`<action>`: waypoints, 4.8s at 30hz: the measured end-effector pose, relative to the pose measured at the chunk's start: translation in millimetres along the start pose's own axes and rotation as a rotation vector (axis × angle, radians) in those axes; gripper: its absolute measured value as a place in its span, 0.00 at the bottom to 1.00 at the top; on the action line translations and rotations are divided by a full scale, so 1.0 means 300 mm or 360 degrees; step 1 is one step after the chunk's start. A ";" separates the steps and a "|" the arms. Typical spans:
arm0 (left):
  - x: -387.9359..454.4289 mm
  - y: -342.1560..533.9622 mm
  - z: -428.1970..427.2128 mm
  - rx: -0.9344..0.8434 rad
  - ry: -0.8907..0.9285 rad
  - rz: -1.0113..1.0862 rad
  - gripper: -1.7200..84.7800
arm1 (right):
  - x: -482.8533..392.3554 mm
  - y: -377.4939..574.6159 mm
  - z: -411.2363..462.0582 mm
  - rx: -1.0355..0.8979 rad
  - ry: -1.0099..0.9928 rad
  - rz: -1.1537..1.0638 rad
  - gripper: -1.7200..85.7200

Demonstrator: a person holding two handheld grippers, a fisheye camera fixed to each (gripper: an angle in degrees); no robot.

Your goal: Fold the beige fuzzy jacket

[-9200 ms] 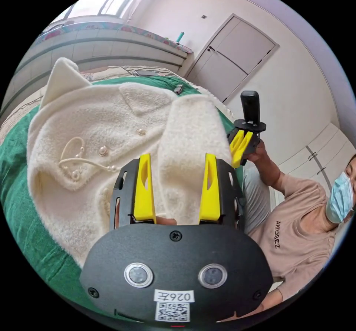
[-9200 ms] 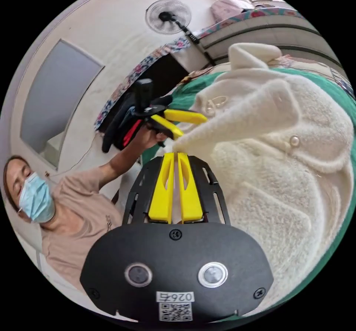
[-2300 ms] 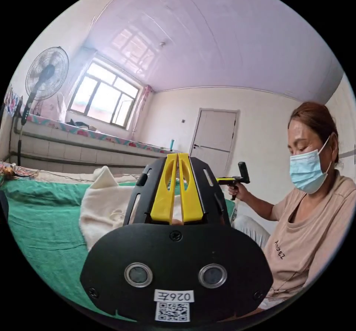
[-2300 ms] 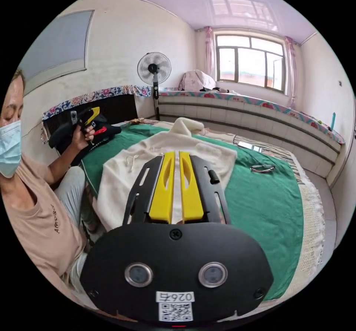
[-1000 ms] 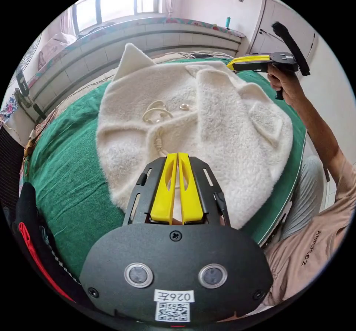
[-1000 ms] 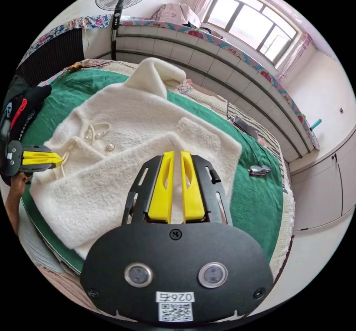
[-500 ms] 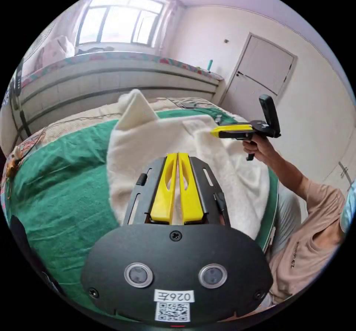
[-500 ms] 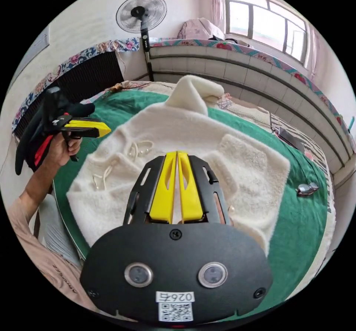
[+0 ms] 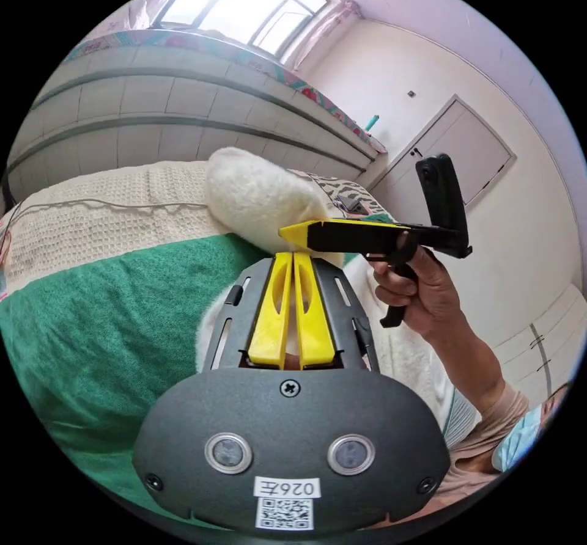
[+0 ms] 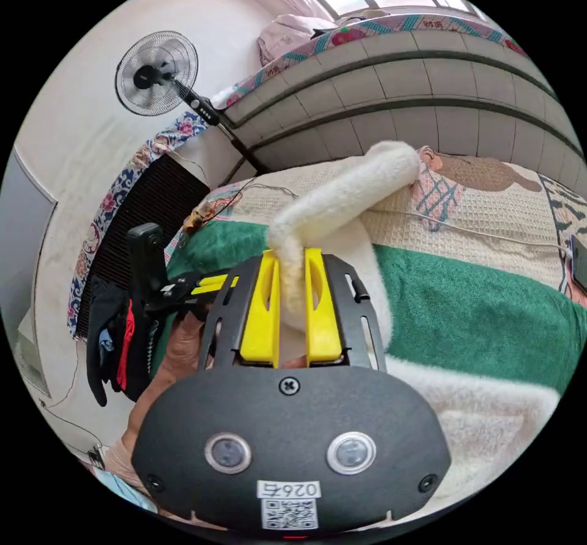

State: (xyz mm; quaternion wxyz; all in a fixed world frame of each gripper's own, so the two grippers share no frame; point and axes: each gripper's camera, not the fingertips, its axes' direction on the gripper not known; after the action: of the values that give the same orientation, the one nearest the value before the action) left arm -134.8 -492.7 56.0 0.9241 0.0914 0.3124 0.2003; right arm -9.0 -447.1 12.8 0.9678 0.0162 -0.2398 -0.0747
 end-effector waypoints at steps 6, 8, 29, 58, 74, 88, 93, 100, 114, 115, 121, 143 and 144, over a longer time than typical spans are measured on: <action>0.158 0.205 -0.421 0.0605 0.0331 0.0485 0.02 | -0.266 0.372 -0.314 0.0559 0.0278 -0.0884 0.04; 0.154 0.334 -0.513 0.0607 0.0281 0.0399 0.09 | -0.302 0.639 -0.409 0.0510 0.0192 -0.1060 0.06; -0.297 0.177 -0.324 0.0437 0.0555 -0.0451 0.18 | 0.013 0.100 0.042 -0.0362 -0.0077 -0.0034 0.06; 0.317 0.550 -0.186 -0.0263 0.0846 -0.0334 0.18 | 0.089 0.951 -0.510 -0.0301 0.0275 -0.0102 0.09; 0.303 0.595 -0.314 0.0116 0.0671 -0.0350 0.13 | 0.389 1.124 -0.476 -0.0149 -0.0919 0.0673 0.07; 0.121 0.176 0.132 -0.0324 -0.0513 -0.0055 0.01 | 0.146 0.904 -0.560 -0.0053 -0.0090 -0.0079 0.07; 0.016 0.117 0.143 -0.0328 -0.0226 -0.0326 0.01 | 0.127 0.979 -0.314 -0.0431 -0.0585 -0.0037 0.07; 0.312 0.352 -0.159 0.0051 -0.0269 -0.0054 0.01 | 0.056 1.030 -0.456 -0.0322 -0.0335 -0.0226 0.07; 0.866 0.732 0.036 -0.0353 0.0160 0.0004 0.01 | -0.045 1.053 -0.265 -0.0416 -0.0570 -0.0168 0.06; 0.885 0.729 0.041 -0.0370 0.0101 0.0025 0.01 | -0.052 1.048 -0.285 -0.0390 -0.0609 -0.0170 0.07; 0.919 0.660 -0.023 -0.0202 -0.0144 0.0104 0.11 | 0.062 1.010 -0.469 -0.0093 0.0092 0.0107 0.07; 0.846 0.722 -0.190 -0.0097 0.0457 0.0448 0.08 | -0.116 0.595 -0.196 -0.0037 0.0630 -0.0163 0.01; 0.838 0.721 -0.221 -0.0042 0.0471 0.0451 0.08 | -0.134 0.592 -0.210 0.0016 0.0583 -0.0195 0.01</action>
State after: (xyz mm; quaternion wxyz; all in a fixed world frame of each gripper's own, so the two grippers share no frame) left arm -61.1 -187.0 -68.6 0.8318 0.0920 0.4260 0.3437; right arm 9.6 -265.6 -49.7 0.9888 0.0490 -0.0585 -0.1280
